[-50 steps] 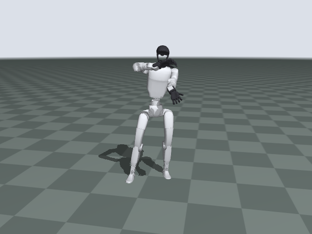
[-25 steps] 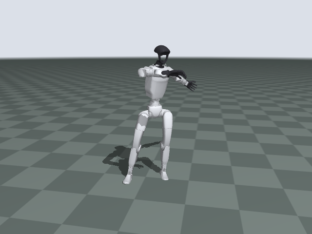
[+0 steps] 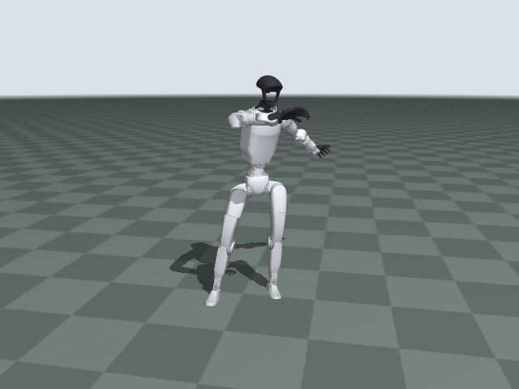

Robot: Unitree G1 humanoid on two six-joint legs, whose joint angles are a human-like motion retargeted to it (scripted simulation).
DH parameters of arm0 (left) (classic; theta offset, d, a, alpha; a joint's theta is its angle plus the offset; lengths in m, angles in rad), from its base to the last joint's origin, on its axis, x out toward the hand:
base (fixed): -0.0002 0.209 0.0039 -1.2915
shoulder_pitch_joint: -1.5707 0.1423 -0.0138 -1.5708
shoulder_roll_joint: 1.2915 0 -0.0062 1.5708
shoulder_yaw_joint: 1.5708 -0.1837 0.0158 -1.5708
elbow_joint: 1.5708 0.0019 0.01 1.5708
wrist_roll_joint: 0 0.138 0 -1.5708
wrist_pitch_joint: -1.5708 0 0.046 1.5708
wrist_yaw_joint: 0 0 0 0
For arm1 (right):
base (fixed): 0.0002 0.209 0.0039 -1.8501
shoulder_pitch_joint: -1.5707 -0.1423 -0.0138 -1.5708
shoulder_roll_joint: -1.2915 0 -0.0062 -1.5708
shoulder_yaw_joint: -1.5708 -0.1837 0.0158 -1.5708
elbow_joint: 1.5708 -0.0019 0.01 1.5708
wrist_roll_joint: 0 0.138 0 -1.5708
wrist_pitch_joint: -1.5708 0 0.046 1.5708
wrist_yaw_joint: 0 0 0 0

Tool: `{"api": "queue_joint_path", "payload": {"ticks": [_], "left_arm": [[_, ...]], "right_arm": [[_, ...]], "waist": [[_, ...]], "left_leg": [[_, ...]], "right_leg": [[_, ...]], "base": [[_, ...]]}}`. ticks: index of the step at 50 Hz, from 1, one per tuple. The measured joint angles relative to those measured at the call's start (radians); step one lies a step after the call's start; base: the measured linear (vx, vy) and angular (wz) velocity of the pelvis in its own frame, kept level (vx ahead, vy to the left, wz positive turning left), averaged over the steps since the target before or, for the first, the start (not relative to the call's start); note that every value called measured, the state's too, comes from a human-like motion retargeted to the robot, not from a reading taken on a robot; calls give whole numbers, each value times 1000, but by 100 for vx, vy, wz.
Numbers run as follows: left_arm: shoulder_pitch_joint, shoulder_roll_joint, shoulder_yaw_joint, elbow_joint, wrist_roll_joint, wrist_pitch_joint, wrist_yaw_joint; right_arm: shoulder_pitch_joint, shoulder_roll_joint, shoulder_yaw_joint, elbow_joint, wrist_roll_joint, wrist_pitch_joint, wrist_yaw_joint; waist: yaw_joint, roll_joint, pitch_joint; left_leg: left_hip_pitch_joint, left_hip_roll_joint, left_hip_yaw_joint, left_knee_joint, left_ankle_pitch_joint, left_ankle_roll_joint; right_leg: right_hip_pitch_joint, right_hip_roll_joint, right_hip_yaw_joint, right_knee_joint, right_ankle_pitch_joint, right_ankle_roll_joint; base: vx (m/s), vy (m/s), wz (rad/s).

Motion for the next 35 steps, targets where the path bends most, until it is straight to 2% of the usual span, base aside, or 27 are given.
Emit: {"api": "queue_joint_path", "payload": {"ticks": [4,8,10,12,15,17,18,20,27,32,35], "left_arm": [[-250,-266,-333,-37,2,-42,129],[-533,-544,-570,-51,-98,-84,250],[-692,-680,-671,-60,-185,-119,310],[-839,-803,-764,-94,-258,-171,351],[-1058,-951,-877,-149,-361,-229,402],[-1200,-1015,-901,-155,-415,-255,435],[-1265,-1037,-901,-149,-436,-264,454],[-1405,-1065,-880,-117,-492,-269,502],[-1637,-1062,-857,-66,-538,-274,516],[-1618,-1032,-887,-59,-523,-266,487],[-1542,-1017,-915,-77,-517,-259,418]], "right_arm": [[4,67,-7,3,-3,0,-13],[2,149,10,23,-6,11,-18],[-12,185,33,39,-5,19,-27],[-24,219,56,51,-2,38,-49],[-53,255,97,65,-3,55,-77],[-70,268,116,70,-5,62,-99],[-75,274,122,72,-6,66,-111],[-101,279,139,80,-9,61,-126],[-166,291,167,109,7,62,-151],[-178,284,168,120,18,57,-154],[-171,272,163,117,24,51,-145]], "waist": [[-72,-12,-1],[-157,-33,-11],[-195,-45,-16],[-231,-33,-27],[-268,-41,-38],[-283,-45,-47],[-289,-46,-55],[-290,-69,-56],[-303,-66,-68],[-310,-66,-77],[-309,-65,-83]], "left_leg": [[5,2,13,11,-10,15],[12,3,24,19,-18,24],[14,2,33,22,-19,33],[17,31,31,35,-33,-42],[17,35,53,48,-41,-34],[17,38,72,55,-46,-26],[17,40,82,59,-50,-22],[22,14,115,47,-41,56],[39,21,167,43,-49,69],[41,20,167,44,-51,67],[37,18,155,46,-50,63]], "right_leg": [[-3,3,20,4,-2,-7],[-6,4,40,10,-5,-12],[-10,3,51,12,-6,-10],[-11,29,58,18,-10,-5],[-18,34,82,12,-5,4],[-24,39,100,5,0,12],[-27,42,110,0,3,16],[-36,24,135,-18,17,28],[-36,39,179,-56,40,54],[-32,39,180,-61,43,54],[-29,35,169,-55,39,48]], "base": [[-4,-2,-22],[-4,0,-23],[-4,1,-27],[-2,2,-32],[-2,1,-45],[0,1,-53],[0,0,-58],[0,0,-61],[1,0,-41],[0,0,0],[1,1,16]]}}
